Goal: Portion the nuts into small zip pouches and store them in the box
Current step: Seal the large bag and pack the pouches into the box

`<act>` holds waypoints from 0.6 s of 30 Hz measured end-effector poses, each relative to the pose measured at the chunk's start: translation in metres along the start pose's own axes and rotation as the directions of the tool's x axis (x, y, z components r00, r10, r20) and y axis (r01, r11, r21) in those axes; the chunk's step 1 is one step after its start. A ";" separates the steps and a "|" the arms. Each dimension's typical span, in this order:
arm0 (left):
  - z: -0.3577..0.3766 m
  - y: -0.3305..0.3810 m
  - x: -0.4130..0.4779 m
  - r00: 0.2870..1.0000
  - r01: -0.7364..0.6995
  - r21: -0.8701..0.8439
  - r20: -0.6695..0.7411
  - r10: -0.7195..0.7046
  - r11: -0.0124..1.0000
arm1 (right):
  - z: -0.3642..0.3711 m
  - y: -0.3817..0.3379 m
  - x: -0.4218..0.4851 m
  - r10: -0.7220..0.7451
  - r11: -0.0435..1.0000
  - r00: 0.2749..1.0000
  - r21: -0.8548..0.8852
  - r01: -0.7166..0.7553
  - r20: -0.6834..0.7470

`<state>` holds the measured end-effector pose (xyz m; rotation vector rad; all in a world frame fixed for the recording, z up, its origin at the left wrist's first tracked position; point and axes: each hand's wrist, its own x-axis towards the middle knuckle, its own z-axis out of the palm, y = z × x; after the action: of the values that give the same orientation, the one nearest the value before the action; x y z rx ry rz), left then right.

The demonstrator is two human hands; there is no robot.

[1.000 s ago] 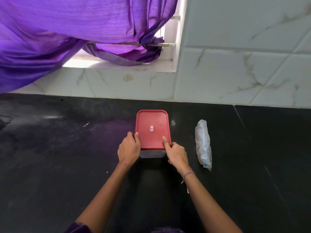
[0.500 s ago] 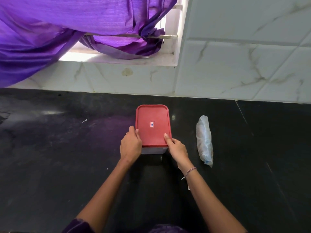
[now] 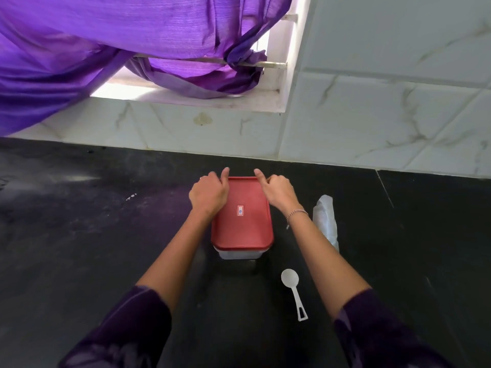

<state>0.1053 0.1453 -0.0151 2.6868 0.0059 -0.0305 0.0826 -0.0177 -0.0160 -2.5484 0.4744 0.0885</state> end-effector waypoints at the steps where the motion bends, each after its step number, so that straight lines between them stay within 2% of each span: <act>1: 0.004 0.003 0.007 1.000 0.001 0.029 0.024 -0.002 1.000 | 0.005 -0.003 0.008 0.019 1.000 1.000 -0.003 -0.019 0.022; 5: 0.022 -0.003 0.019 0.998 0.023 0.016 0.052 -0.023 1.000 | 0.023 -0.003 0.019 0.105 0.990 0.994 0.096 -0.106 0.017; 11: 0.032 -0.010 0.028 0.998 -0.069 -0.015 0.005 0.069 0.998 | 0.036 0.008 0.026 0.106 0.956 0.993 0.271 -0.115 0.046; 18: 0.030 -0.012 0.033 0.996 -0.083 -0.006 0.012 0.083 0.997 | 0.042 0.006 0.028 0.175 0.933 0.984 0.318 -0.170 0.013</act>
<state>0.1378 0.1432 -0.0485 2.6784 -0.1099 -0.0216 0.1083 -0.0097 -0.0592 -2.1893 0.6625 0.0518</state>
